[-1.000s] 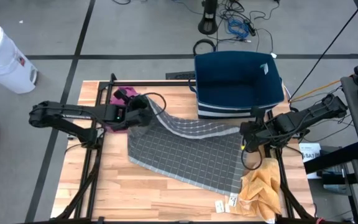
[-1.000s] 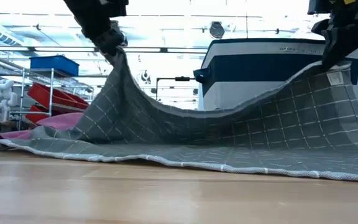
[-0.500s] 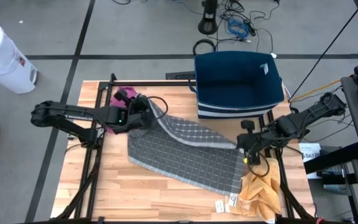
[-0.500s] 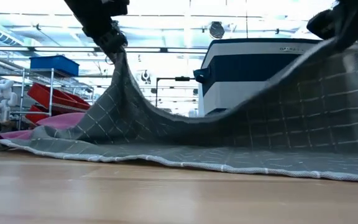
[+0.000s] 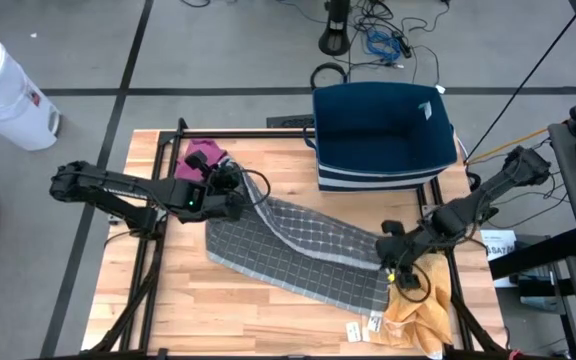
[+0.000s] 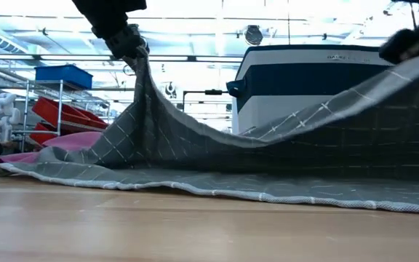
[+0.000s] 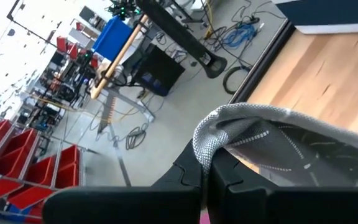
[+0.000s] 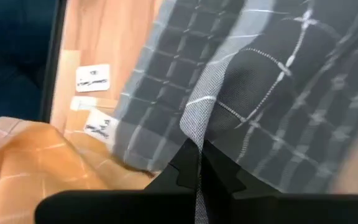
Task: Fold towel
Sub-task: Fold the gray checkered towel
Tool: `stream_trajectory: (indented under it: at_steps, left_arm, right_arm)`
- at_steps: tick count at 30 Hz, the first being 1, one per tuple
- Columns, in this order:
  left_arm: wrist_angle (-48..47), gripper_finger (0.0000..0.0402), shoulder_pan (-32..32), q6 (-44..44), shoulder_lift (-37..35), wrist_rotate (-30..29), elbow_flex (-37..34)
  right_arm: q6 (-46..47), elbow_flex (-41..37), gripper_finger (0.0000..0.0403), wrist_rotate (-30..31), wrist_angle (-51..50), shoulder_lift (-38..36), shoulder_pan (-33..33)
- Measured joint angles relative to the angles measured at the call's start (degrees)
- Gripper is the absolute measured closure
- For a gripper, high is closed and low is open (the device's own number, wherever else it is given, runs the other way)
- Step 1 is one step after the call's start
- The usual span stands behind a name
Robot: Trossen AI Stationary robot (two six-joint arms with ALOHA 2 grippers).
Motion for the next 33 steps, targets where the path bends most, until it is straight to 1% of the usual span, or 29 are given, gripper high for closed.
stream_trajectory:
  at_steps: [3,7,13,17,21,25,29,33]
  left_arm:
    - [-1.37,0.0401,0.13,-1.13,0.0,0.06,0.0]
    - [-1.41,0.0401,0.48,-1.31,0.0,0.84,0.0]
    - [-1.58,0.0401,0.35,-1.09,0.0,3.54,0.0]
    - [-2.02,0.0401,0.31,-1.07,0.0,3.69,0.0]
    - [-2.2,0.0401,0.31,-0.87,0.0,3.55,0.0]
    - [-2.2,0.0401,0.31,-0.83,0.0,2.97,0.0]
    - [-2.2,0.0401,0.31,-0.83,0.0,2.91,0.0]
    - [-2.18,0.0401,0.33,-0.87,-0.02,2.79,0.0]
  right_arm:
    - [0.87,-3.8,0.0403,-3.64,9.63,2.43,0.66]
    - [2.01,-5.95,0.0403,-6.08,16.4,5.92,1.32]
    - [3.32,-6.15,0.0403,-6.39,18.14,10.51,2.64]
    - [3.75,-6.15,0.0403,-6.75,20.18,12.65,3.26]
    - [5.14,-5.54,0.0403,-9.38,20.75,13.46,3.48]
    - [4.31,-3.74,0.0403,-7.76,22.3,13.4,5.05]
    - [1.87,-3.48,0.0403,-7.67,28.32,13.43,6.75]
    - [2.67,-3.48,0.0403,-8.14,27.18,15.3,7.52]
